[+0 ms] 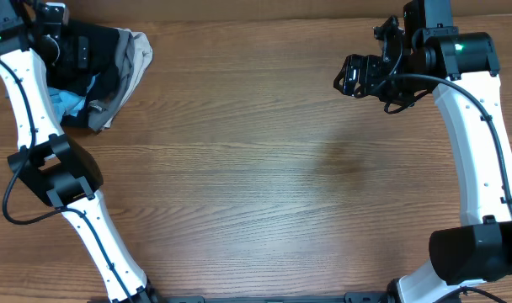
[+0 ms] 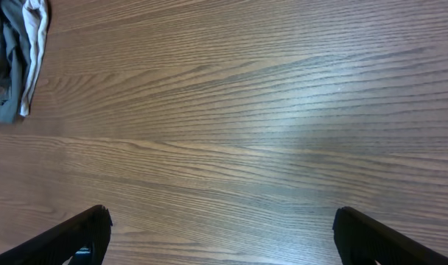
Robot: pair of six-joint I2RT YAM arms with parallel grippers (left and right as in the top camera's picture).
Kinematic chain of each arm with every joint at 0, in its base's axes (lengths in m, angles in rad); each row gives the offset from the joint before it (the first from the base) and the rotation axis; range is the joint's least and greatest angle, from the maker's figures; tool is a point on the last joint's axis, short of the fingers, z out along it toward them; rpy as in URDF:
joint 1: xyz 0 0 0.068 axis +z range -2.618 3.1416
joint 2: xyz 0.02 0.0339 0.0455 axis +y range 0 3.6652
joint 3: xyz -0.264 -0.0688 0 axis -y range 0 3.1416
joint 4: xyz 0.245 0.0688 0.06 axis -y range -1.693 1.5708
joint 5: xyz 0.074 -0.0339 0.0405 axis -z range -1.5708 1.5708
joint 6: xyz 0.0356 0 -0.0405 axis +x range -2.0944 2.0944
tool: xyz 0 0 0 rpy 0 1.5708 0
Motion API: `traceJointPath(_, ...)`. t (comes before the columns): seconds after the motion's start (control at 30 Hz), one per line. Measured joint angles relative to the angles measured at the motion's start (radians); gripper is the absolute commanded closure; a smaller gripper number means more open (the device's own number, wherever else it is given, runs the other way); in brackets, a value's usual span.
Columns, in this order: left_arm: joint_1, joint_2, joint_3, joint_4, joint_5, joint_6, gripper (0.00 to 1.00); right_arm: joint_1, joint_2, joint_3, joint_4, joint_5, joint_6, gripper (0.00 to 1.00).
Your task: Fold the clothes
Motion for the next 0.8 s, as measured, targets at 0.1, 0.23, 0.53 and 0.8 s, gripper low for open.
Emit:
traceJointPath(0.1, 0.008, 0.001, 0.002, 0.000, 0.011, -0.016, 0.00, 0.000, 0.000, 0.000, 0.001, 0.000, 0.000, 0.00)
traceJointPath(0.23, 0.010, -0.004, 0.002, -0.003, 0.022, -0.021, 0.00, -0.005, 0.000, 0.008, -0.018, 0.000, 0.000, 0.00)
traceJointPath(0.53, 0.031, -0.207, -0.016, -0.037, 0.011, -0.048, 0.00, -0.079, -0.003, 0.389, -0.226, 0.030, -0.037, 0.00)
traceJointPath(0.8, 0.040, -0.492, 0.000, -0.048, 0.006, -0.058, 0.00, -0.076, -0.091, 0.646, -0.343, 0.043, -0.063, 0.00)
